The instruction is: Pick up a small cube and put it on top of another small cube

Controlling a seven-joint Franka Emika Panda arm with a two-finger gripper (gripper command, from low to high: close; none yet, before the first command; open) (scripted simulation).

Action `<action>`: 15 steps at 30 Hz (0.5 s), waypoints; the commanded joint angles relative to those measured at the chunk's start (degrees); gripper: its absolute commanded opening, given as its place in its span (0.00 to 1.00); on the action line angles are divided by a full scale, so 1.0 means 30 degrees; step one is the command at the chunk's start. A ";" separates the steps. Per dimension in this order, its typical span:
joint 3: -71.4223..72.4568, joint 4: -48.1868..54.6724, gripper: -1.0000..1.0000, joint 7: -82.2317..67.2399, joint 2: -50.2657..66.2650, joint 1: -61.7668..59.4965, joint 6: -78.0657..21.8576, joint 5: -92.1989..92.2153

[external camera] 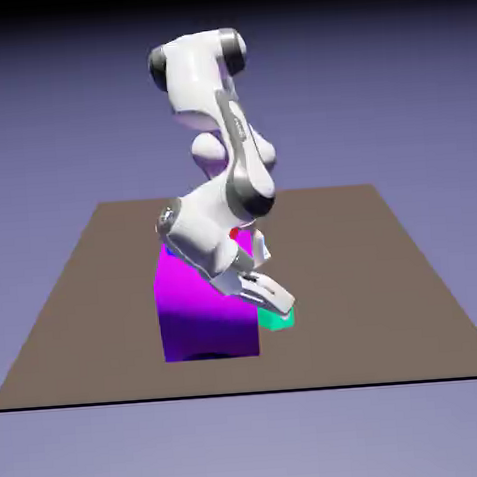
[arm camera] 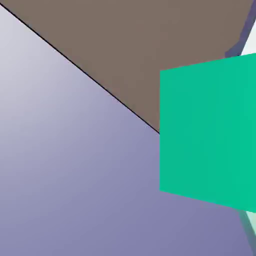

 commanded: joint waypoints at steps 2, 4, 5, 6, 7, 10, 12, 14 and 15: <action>-0.0942 -0.0514 0.00 -0.1633 -0.1317 0.1220 -0.1413 -0.1464; -0.1894 -0.1057 0.00 -0.3279 -0.2621 0.2492 -0.2808 -0.2895; -0.2382 -0.1360 0.00 -0.4084 -0.3259 0.3184 -0.3495 -0.3640; -0.2869 -0.1663 0.00 -0.4890 -0.3898 0.3876 -0.4183 -0.4385; -0.3357 -0.1966 0.00 -0.5696 -0.4536 0.4568 -0.4870 -0.5131; -0.4819 -0.2875 0.00 -0.8114 -0.6451 0.6645 -0.6933 -0.7367; -0.5794 -0.3481 0.00 -0.9726 -0.7728 0.8029 -0.8308 -0.8857; -0.6769 -0.4086 0.00 -1.1338 -0.9004 0.9413 -0.9683 -1.0348; -0.7235 -0.4394 0.00 -1.2080 -0.9592 1.0105 -1.0320 -1.1070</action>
